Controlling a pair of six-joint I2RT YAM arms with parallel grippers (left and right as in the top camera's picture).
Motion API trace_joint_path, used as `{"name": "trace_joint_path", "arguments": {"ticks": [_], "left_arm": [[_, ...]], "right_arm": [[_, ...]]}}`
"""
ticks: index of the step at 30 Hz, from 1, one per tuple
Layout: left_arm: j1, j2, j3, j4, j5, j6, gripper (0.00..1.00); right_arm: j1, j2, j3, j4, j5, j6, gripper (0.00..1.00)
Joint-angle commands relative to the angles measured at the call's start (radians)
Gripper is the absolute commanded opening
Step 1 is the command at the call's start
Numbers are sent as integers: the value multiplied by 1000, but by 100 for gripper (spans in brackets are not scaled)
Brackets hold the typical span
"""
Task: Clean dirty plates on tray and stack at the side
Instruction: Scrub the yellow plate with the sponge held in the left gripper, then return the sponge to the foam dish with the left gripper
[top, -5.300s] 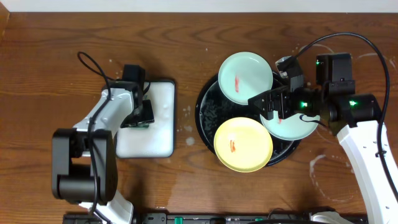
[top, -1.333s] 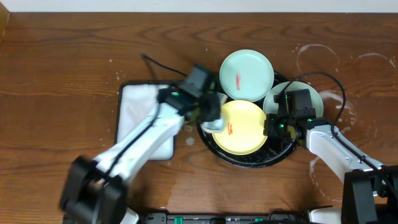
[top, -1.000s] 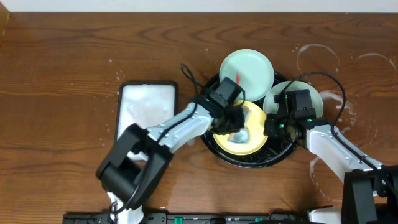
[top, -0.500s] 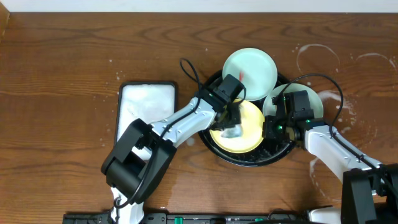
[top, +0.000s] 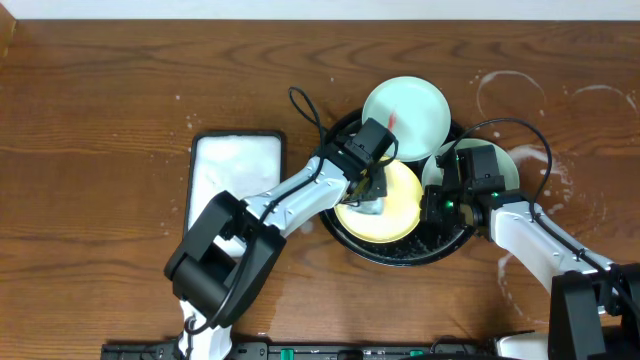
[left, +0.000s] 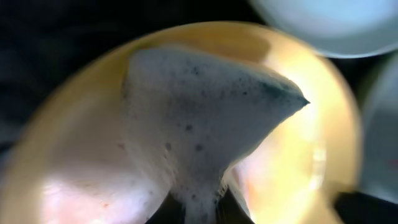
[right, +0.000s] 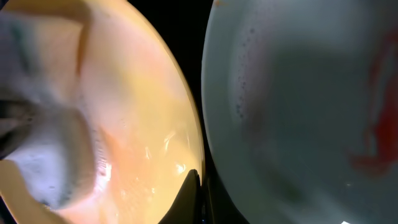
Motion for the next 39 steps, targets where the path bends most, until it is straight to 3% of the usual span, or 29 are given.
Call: {"name": "trace_joint_path", "arguments": {"ticks": [1, 5, 9, 15, 21, 29, 39], "left_arm": [[-30, 43, -16, 62, 226, -91, 7], [-32, 43, -16, 61, 301, -128, 8], [-24, 43, -16, -3, 260, -122, 7], [38, 43, -16, -140, -33, -44, 7], [103, 42, -10, -162, -308, 66, 8], [82, 24, 15, -158, -341, 197, 8], [104, -206, 18, -159, -399, 197, 8]], "right_arm": [[-4, 2, 6, -2, 51, 9, 1], [-4, 2, 6, -2, 51, 9, 1], [-4, 2, 6, -2, 51, 10, 1], [-4, 2, 6, -2, 51, 9, 1], [-4, 2, 6, -2, 51, 9, 1], [-4, 2, 6, -4, 51, 9, 1], [-4, 2, 6, -10, 51, -3, 1]]}}
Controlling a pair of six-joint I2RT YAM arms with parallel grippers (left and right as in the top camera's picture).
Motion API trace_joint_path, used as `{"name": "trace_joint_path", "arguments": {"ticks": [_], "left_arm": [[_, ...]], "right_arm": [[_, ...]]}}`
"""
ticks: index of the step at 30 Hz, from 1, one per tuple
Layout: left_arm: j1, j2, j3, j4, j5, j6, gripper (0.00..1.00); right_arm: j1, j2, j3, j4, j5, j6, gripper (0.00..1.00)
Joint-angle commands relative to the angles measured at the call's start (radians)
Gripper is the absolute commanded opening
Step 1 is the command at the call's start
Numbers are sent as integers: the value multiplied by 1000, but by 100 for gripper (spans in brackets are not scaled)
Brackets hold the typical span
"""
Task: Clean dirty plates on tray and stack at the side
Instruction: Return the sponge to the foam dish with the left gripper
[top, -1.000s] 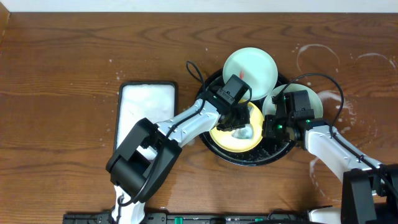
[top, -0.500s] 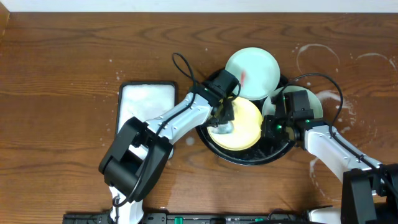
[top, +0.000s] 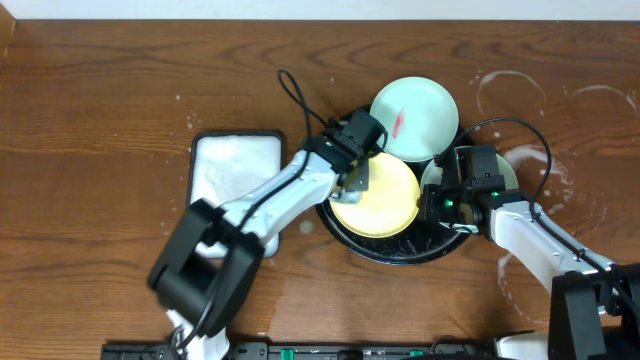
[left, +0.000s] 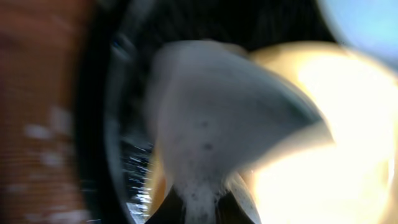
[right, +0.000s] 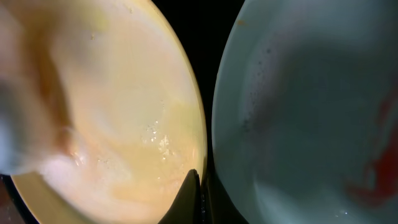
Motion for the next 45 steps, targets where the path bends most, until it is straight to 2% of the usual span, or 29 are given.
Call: {"name": "trace_joint_path", "arguments": {"ticks": [1, 6, 8, 14, 19, 23, 29, 30, 33, 34, 37, 42, 45], "left_arm": [[63, -148, -2, -15, -164, 18, 7], [135, -295, -2, -121, -164, 17, 8], [195, -352, -3, -225, -164, 17, 8], [362, -373, -23, -410, -163, 18, 8], [463, -363, -124, -386, -138, 18, 8], [513, -357, -196, -340, -55, 18, 8], [519, -357, -221, -321, -50, 18, 8], [520, -357, -221, -321, -50, 18, 8], [520, -357, -221, -314, -50, 22, 13], [520, -357, -221, -310, -50, 22, 14], [520, -357, -221, -306, -50, 22, 16], [519, -357, -221, -307, -50, 23, 17], [519, -357, -221, -306, -50, 56, 17]], "right_arm": [[-4, 2, 2, -13, 85, -5, 1], [-4, 2, 2, -13, 85, -26, 1], [-4, 2, 2, -13, 85, -51, 1], [-4, 0, 5, 17, 85, -61, 1], [-4, -18, 82, -43, 88, 2, 1], [8, -37, 158, -127, 109, -47, 1], [9, -25, 169, -208, 126, -69, 1], [11, -21, 166, -222, 125, -69, 3], [23, -10, 148, -249, 117, -69, 20], [29, -8, 137, -251, 110, -69, 26], [47, -6, 102, -232, 103, -69, 30], [60, -6, 47, -158, 110, -57, 29], [61, -6, 1, -86, 146, -8, 26]]}}
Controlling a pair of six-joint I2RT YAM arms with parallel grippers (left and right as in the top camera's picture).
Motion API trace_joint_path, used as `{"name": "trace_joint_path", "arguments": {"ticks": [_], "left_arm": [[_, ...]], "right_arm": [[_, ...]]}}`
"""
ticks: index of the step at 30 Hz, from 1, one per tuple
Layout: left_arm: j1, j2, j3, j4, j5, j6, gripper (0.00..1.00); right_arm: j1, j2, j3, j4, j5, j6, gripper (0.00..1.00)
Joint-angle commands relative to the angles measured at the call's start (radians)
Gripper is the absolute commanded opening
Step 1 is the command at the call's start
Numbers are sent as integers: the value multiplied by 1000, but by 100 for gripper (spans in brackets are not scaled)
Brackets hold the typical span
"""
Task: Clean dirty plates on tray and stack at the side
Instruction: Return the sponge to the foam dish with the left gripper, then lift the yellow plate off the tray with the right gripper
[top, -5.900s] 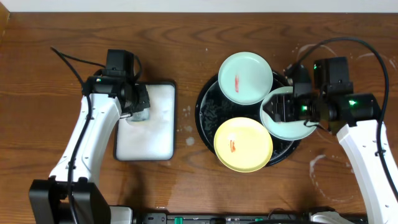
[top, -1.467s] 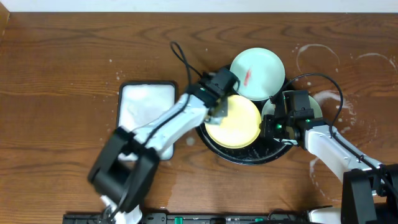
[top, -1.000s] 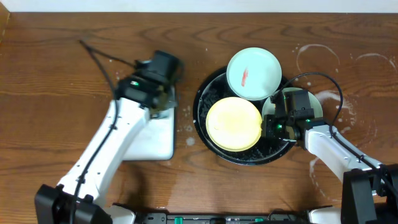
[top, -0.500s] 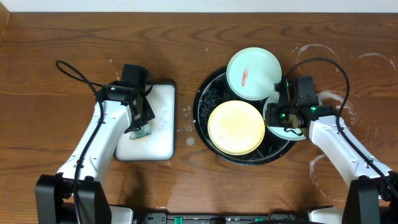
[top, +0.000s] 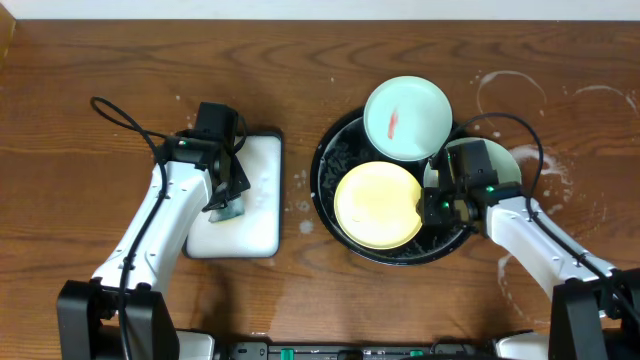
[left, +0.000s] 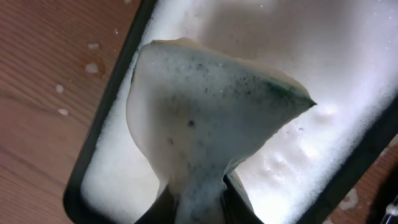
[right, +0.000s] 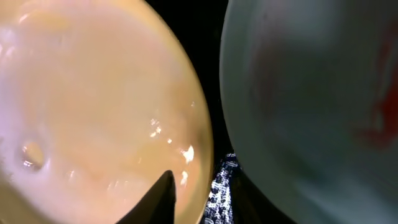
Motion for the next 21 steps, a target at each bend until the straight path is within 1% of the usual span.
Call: {"name": "trace_joint_path", "arguments": {"ticks": [1, 3, 6, 16, 21], "left_arm": [[2, 0, 2, -2, 3, 59, 16], [2, 0, 2, -3, 3, 92, 17], [2, 0, 2, -3, 3, 92, 16], [2, 0, 2, -2, 3, 91, 17], [2, 0, 2, -2, 3, 91, 17]], "right_arm": [[10, 10, -52, 59, 48, 57, 25], [10, 10, -71, 119, 56, 63, 22], [11, 10, -76, 139, 40, 63, 18], [11, 12, -95, 226, 33, 63, 13], [11, 36, -95, 240, 23, 51, 10]]}}
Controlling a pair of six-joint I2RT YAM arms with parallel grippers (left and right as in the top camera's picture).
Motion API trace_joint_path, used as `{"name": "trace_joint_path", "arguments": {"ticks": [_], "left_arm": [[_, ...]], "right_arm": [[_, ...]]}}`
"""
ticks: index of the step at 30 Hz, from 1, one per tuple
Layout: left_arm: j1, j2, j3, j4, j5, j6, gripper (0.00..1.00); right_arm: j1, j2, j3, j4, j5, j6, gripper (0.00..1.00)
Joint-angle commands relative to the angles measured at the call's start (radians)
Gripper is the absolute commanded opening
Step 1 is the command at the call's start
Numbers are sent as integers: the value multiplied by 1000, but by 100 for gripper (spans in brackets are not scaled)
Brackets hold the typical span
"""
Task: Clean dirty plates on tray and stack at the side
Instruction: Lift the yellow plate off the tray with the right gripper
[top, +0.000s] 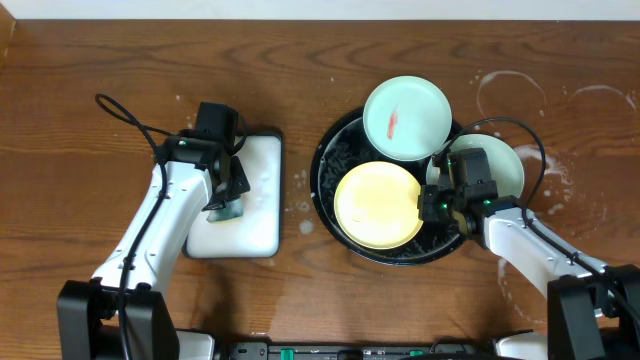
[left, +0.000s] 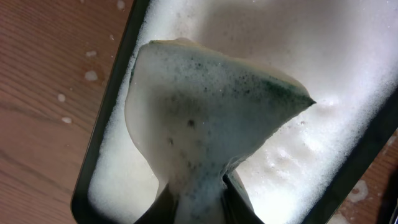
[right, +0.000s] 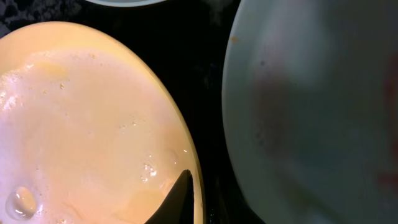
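A yellow plate, wet and sudsy, lies in the black round tray. My right gripper is shut on its right rim, one finger lying on the inner face and the other hidden below. Behind it lies a pale green plate with a red smear. A second pale green plate sits at the tray's right edge under my right arm. My left gripper is shut on a foamy sponge over the foam-filled rectangular tray.
Water rings and suds mark the wood at the back right. Droplets lie between the two trays. The left arm's cable loops over the table on the left.
My right gripper's fingers, parted at the yellow plate's rim, have shut on it, and the wrist has shifted slightly. The left gripper still holds the sponge over the foam tray, barely moved.
The left gripper pressed the sponge on the yellow plate while the right gripper held its rim. The sponge then stood at the plate's left edge. Later it was over the foam tray, the right fingers parted. Now the right gripper grips the rim again.
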Motion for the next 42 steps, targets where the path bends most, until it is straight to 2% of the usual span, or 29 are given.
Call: {"name": "trace_joint_path", "arguments": {"ticks": [1, 5, 7, 11, 14, 16, 20, 24, 27, 32, 35, 39, 42], "left_arm": [[2, 0, 2, -2, 2, 20, 17], [2, 0, 2, -2, 2, 20, 17], [2, 0, 2, -3, 2, 20, 17], [2, 0, 2, -2, 2, 20, 17], [2, 0, 2, -2, 2, 20, 30], [2, 0, 2, -3, 2, 20, 45], [2, 0, 2, -3, 2, 20, 55], [2, 0, 2, -3, 2, 20, 65], [2, 0, 2, -3, 2, 20, 79], [2, 0, 2, -3, 2, 20, 80], [2, 0, 2, -3, 2, 20, 80], [2, 0, 2, -3, 2, 20, 81], [2, 0, 2, -3, 2, 20, 81]], "right_arm": [[8, 43, -8, 10, -11, -3, 11], [8, 97, -6, 28, -32, -12, 10], [7, 94, -3, 32, -32, -18, 1], [8, 58, 32, -12, -31, -36, 1], [8, 8, 84, -106, 5, -72, 1], [8, -34, 130, -182, 58, -102, 1], [22, -106, 215, -295, 122, -116, 1], [72, -161, 259, -356, 285, -147, 1], [131, -178, 262, -358, 422, -165, 1], [267, -189, 263, -355, 738, -202, 1], [356, -189, 264, -351, 830, -325, 1], [456, -189, 265, -318, 984, -360, 1], [513, -189, 280, -302, 1032, -439, 1]]}}
